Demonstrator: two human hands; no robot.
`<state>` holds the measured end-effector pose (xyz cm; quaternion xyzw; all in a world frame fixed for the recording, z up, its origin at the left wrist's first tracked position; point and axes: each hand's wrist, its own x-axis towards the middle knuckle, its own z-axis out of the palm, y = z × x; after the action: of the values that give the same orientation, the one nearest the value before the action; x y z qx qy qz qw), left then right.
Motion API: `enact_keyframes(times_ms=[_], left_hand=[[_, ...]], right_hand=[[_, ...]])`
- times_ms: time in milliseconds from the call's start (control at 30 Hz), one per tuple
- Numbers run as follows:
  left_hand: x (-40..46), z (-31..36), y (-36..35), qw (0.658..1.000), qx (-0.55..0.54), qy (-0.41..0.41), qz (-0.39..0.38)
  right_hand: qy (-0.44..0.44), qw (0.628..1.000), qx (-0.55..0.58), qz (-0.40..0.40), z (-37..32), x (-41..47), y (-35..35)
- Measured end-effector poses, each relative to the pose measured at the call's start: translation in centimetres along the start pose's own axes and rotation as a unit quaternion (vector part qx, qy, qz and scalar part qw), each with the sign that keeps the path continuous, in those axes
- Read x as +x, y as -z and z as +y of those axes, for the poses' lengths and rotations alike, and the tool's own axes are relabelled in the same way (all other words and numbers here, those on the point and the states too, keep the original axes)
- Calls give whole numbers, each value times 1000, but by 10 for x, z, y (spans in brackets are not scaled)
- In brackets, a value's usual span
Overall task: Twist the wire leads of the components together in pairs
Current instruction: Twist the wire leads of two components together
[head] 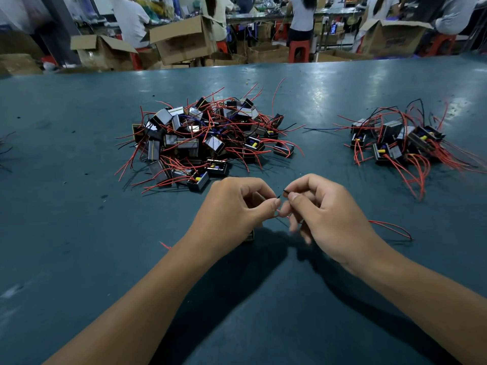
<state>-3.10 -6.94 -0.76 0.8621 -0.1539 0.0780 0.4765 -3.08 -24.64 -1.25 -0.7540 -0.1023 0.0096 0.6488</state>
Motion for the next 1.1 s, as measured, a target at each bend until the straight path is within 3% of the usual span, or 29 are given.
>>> enact_keyframes(times_ms=[567,633,700,800,933,1100], left_hand=[[-2,4,1,1000,7,-28,12],[0,4,11,993,64,-93,38],[4,4,17,969,153,-191,41],[6,2,19,935,224,-273,32],[9,-2,21,901,274,-331,50],[12,-3,27,893,281,-350,39]], right_hand=[[50,998,-18,26,6,3,-1],[50,998,-26,15,6,3,0],[54,998,-31,-17,3,4,3],[60,995,-26,-81,0,3,6],[61,991,-25,-118,-3,3,9],[44,987,-12,-156,-6,5,15]])
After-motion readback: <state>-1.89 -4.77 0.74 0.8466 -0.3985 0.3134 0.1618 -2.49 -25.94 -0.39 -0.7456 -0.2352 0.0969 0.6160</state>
